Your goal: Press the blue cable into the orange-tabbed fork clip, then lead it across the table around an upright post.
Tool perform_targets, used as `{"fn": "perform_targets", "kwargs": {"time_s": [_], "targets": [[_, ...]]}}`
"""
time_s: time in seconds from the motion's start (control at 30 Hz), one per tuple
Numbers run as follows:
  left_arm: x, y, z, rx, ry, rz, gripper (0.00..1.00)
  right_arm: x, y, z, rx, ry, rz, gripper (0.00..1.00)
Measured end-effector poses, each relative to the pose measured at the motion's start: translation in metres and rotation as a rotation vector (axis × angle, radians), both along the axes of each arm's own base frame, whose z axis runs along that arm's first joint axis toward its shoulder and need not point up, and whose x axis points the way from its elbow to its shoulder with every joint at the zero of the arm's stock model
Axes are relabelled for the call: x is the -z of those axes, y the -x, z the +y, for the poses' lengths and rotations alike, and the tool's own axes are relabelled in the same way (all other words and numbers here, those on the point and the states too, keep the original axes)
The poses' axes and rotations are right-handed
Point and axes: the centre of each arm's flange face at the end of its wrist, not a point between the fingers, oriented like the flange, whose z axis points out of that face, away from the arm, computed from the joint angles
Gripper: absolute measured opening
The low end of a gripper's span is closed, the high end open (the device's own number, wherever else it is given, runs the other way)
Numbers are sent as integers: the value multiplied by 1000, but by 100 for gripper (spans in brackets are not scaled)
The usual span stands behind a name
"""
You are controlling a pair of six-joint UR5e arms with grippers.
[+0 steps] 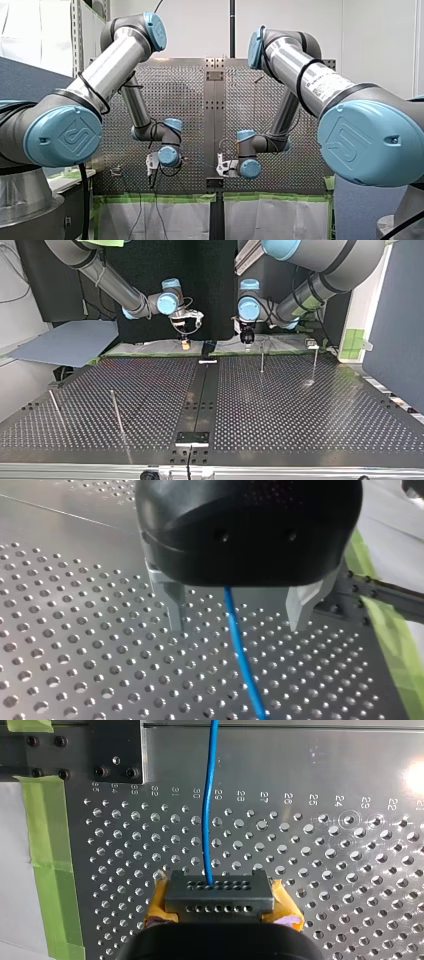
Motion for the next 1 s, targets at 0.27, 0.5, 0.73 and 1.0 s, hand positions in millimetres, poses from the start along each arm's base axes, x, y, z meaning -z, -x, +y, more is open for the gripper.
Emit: {"fn": "perform_targets", "kwargs": {"time_s": [0.27,0.5,0.73,1.0], "targets": [[-2,-2,0,-11,-22,3,100,0,1,-1,2,-1,0,0],[-2,1,4,-49,-86,11,71,0,1,-1,2,-1,1,0],[-2,1,5,-67,-120,7,0,1,1,-1,2,-1,1,0],[-1,2,1,-34,-107,13,0,2,2,-1,2,-4,2,0]]}}
